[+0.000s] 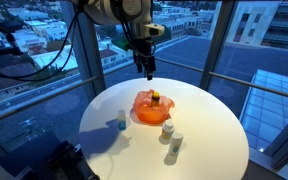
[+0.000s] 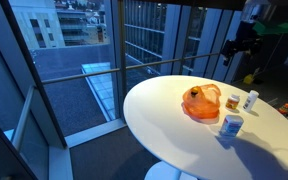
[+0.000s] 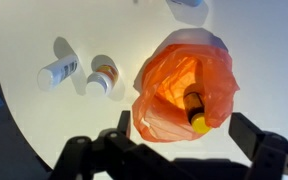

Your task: Remove the brown bottle from the plastic

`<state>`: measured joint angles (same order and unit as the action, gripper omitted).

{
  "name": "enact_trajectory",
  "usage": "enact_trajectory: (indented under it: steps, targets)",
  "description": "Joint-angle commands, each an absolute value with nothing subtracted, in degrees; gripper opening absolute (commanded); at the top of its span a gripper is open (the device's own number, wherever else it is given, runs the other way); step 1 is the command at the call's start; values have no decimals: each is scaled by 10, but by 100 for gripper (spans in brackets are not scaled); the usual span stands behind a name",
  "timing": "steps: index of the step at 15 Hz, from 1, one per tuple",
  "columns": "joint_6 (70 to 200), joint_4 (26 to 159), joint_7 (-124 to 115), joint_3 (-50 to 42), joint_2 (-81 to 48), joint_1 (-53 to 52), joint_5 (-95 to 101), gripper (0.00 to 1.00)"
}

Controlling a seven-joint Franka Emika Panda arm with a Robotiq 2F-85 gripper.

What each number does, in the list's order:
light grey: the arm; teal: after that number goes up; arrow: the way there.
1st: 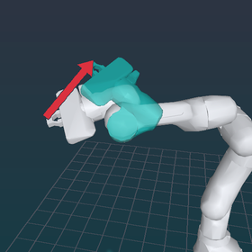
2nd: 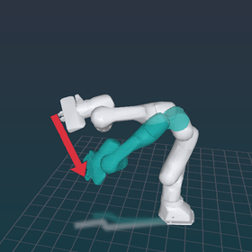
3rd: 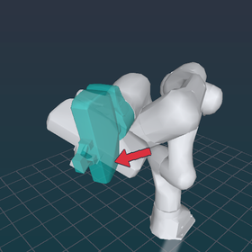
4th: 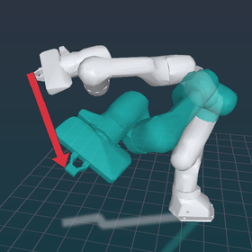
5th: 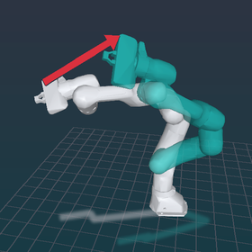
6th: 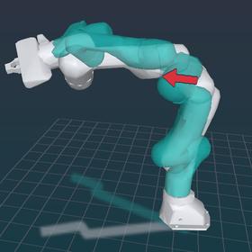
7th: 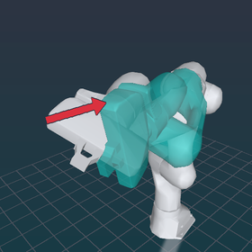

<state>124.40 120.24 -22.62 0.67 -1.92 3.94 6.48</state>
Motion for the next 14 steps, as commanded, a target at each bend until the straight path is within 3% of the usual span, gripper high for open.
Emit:
enact_trajectory:
  steps: [1, 14]
  targets:
    - [1239, 1143, -229, -12, -82, 34, 59, 100]
    - [1272, 1125, -283, -50, -137, 28, 64, 100]
